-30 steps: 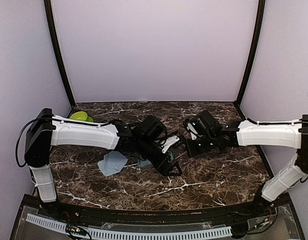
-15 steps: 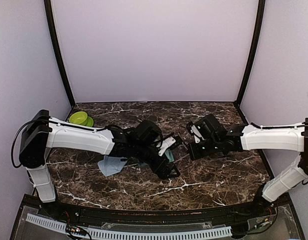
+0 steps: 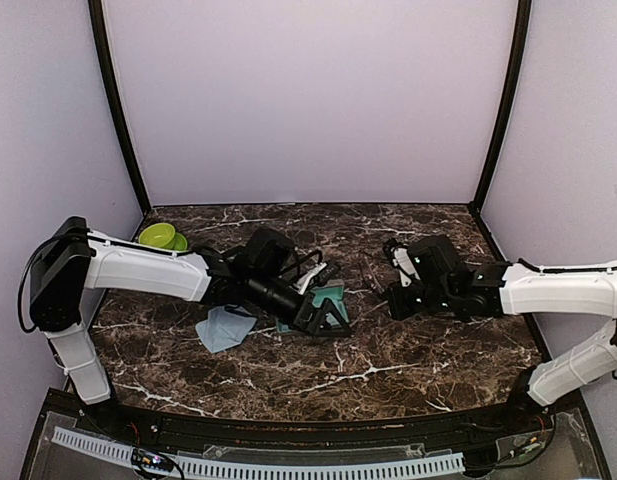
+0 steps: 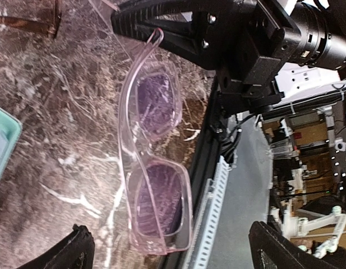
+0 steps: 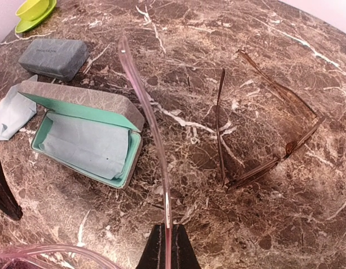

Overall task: Organize the sunglasses
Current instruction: Fold the left temple of the sunglasses on the sunglasses.

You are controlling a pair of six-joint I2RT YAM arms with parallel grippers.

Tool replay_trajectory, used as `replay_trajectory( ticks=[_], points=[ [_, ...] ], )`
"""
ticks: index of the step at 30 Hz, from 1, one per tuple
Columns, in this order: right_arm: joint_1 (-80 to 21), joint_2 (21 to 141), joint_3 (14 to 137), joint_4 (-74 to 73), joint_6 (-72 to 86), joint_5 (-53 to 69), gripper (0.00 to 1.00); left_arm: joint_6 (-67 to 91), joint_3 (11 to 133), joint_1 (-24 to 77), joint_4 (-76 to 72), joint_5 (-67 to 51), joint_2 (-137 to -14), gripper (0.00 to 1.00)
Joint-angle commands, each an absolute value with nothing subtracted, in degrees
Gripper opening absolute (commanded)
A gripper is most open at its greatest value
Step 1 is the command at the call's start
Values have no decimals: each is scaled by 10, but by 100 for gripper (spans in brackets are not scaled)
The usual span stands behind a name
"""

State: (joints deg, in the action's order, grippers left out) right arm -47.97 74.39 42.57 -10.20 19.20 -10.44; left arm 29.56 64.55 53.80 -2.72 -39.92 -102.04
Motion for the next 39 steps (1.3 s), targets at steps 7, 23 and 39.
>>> replay_trajectory(
  ticks=[7, 23, 39],
  points=[
    [-483, 685, 394, -23, 189, -133, 0, 410, 642, 535, -95, -488, -1055, 94],
    [-487, 668, 371, -7, 197, -133, 0, 462, 667, 535, -149, -523, -1102, 79],
    [-490, 673, 372, 0, 199, -129, 0, 489, 672, 535, -180, -542, -1117, 54]
  ],
)
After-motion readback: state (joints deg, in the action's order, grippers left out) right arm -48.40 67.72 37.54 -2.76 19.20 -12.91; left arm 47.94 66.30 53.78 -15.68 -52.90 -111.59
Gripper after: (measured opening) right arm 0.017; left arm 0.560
